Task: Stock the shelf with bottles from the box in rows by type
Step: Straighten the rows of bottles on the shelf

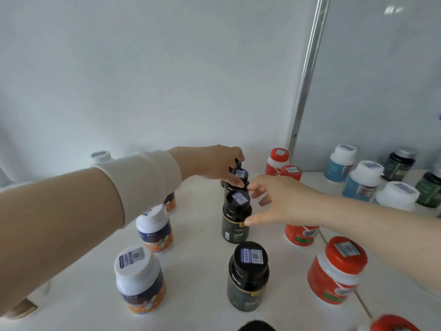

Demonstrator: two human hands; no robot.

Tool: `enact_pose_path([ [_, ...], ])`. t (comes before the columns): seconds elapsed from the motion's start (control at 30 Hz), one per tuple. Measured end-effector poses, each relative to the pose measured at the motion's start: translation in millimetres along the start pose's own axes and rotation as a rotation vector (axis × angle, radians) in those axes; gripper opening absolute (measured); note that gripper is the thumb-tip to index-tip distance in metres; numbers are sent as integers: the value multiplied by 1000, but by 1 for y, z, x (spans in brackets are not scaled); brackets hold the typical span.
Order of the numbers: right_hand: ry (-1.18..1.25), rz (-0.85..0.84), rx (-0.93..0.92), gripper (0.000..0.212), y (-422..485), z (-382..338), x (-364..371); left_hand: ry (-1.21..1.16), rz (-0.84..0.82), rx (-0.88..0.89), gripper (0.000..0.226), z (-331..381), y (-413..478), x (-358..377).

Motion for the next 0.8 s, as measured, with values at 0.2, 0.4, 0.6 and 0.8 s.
enact_pose_path([
  [0.2,-18,-25,-26,66,9,-4,13,-84,-49,39,64,1,3,8],
  [0.4,17,3,-13,57,17,-1,15,-70,-56,26,54,-4,8,14],
  [0.6,67,-12,-15,66,20,3,15,-180,-50,40,50,-9,13,10],
  [0.8,88,-41,-30,59,21,4,15,-239,-39,60,46,-12,12,11],
])
Point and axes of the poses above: each hand's wrist, its own y-axis towards the middle knuckle, its own x-axis out of the palm, z = x × y, the point moved 10 cm from there along y, towards the middle knuckle, and after that the axes turned 3 degrees about x, right-handed, at the moved point
